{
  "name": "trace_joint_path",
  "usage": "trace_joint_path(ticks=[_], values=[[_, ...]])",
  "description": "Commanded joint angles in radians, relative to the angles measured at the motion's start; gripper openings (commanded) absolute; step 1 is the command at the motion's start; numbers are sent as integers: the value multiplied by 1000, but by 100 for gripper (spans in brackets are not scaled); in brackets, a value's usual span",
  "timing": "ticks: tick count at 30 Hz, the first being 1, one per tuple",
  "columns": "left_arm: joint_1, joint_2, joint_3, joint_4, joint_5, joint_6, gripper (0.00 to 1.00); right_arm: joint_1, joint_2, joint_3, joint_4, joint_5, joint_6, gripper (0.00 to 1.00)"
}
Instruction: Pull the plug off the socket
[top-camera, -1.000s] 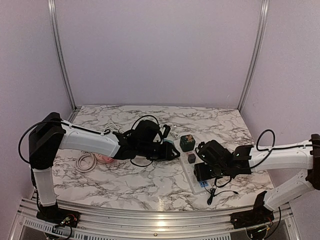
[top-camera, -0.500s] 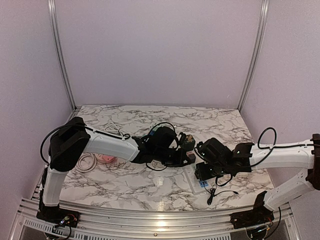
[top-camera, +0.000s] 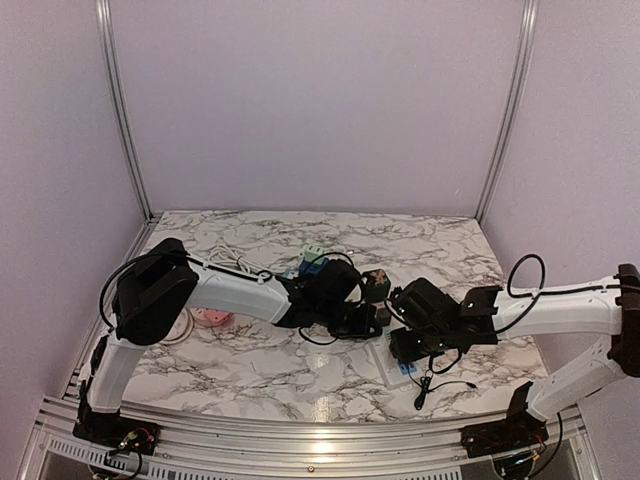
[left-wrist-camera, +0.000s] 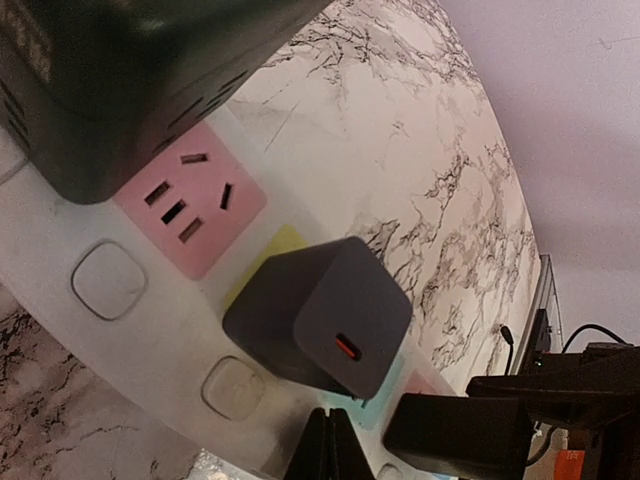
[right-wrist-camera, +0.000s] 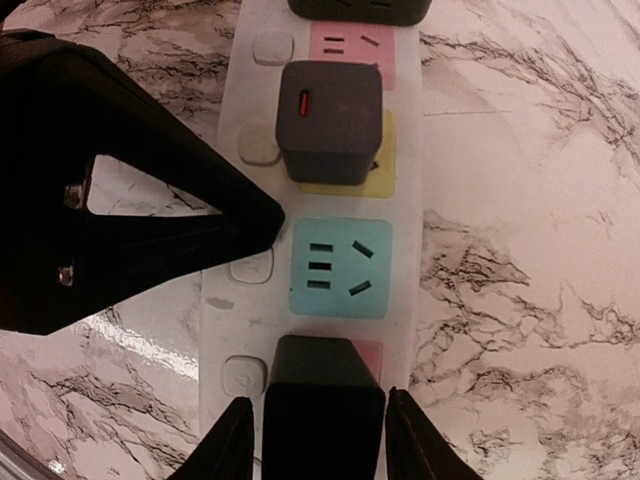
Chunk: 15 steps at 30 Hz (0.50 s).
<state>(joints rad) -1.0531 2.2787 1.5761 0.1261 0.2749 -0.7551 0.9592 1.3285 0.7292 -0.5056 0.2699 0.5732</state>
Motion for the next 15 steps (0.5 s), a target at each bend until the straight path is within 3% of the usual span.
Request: trace_joint_path(ticks=[1, 15], values=[[-2, 42, 32, -61, -16, 17, 0, -4, 19, 50, 11, 2, -12, 43], [-2, 65, 44, -179, -61, 27, 0, -5, 36, 83, -31, 34, -12, 43]])
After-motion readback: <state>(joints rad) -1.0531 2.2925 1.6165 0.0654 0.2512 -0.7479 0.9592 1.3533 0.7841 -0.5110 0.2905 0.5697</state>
